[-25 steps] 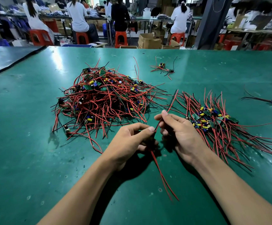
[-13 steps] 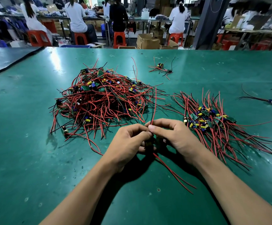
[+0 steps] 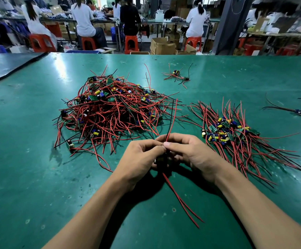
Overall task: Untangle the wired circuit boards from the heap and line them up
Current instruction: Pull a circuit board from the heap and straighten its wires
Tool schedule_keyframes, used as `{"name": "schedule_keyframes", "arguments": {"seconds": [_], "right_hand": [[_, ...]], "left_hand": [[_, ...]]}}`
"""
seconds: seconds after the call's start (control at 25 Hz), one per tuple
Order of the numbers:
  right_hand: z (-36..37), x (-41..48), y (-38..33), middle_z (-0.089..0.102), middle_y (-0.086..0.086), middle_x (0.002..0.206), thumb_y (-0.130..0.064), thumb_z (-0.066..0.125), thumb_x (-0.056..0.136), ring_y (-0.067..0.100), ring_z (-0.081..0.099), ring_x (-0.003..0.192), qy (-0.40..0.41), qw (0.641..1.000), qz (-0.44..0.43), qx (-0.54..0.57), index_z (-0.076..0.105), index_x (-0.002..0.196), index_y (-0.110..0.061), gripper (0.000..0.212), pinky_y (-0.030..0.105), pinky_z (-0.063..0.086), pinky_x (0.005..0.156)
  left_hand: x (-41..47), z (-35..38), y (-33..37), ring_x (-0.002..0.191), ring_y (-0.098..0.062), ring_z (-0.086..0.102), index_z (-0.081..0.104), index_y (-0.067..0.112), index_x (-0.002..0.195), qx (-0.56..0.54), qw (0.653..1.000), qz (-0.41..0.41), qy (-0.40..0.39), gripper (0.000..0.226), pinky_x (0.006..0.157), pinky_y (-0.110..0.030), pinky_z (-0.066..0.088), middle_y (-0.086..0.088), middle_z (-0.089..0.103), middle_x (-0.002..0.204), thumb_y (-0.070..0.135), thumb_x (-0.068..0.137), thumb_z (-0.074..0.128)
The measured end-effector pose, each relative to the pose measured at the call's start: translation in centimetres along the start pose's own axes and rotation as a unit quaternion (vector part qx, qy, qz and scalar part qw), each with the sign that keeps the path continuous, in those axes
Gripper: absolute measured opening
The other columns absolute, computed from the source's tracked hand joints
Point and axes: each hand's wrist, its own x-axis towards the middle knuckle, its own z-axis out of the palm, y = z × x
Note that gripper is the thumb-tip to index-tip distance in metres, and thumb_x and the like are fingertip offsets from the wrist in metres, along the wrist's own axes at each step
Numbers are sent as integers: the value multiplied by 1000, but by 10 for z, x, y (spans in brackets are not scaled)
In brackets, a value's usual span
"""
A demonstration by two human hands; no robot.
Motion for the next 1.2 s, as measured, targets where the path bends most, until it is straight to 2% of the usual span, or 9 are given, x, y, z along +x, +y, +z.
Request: {"name": "schedule_keyframes", "arguments": {"seconds": [0.12,0.2,0.4,0.52,0.64,0.8,1.0,1.08,1.2], "right_hand": [[3,0,0,74,11,95,-11,68,91,19,70,82,34,999,-31,-24,77,101,-10,13,28,55,69],[8,2,1,74,5,91,-10,70,91,15,68,77,85,992,-67,-67,78,92,-11,8,27,55,64],[14,5,3,73,-10,91,-15,72,91,5,61,55,181,964,-105,-162,78,84,-15,10,18,47,47],[14,8,6,70,-11,79,-21,74,90,5,58,48,233,947,-118,-188,77,84,-19,7,18,44,45],[9,11,8,71,-11,77,-26,74,89,6,56,45,269,936,-121,-190,77,87,-18,9,19,42,46],[2,13,11,58,-14,51,-36,74,85,6,48,40,292,940,-108,-140,77,89,-21,16,18,35,40],[0,17,13,48,-4,47,-46,74,74,13,41,41,286,953,-83,-58,76,89,-26,25,19,29,41],[1,18,11,47,-3,48,-41,75,77,14,39,41,288,955,-72,-25,76,85,-24,19,19,28,41],[0,19,4,53,-2,55,-19,72,89,8,40,39,321,941,-71,80,72,76,-14,14,18,31,38]], "left_hand": [[0,1,0,51,-15,61,74,10,69,12,1000,-2,17,27,48,-23,50,-8,70,69,2,89,60],[2,1,0,47,-15,59,73,10,66,11,999,-4,32,29,45,-22,48,-5,65,58,0,89,59],[5,3,-2,52,-17,50,67,8,69,41,997,-4,71,18,49,-25,41,-1,57,55,4,85,62],[7,3,-2,57,-17,48,66,9,70,51,996,-8,71,15,52,-26,39,2,56,56,6,84,63],[6,2,-1,61,-17,48,66,9,71,66,996,-10,60,14,55,-27,39,2,57,59,8,84,64],[4,2,-1,64,-20,49,67,7,73,89,995,-6,45,14,61,-32,38,-3,59,63,10,86,64],[4,2,2,64,-20,50,68,5,76,96,995,-9,34,14,61,-31,39,-5,59,65,10,87,64],[4,3,3,64,-19,50,69,6,76,97,995,-11,27,14,60,-29,39,-4,59,65,10,88,64],[2,3,4,61,-17,49,69,12,73,108,994,-13,12,16,56,-26,38,0,59,63,11,88,64]]}}
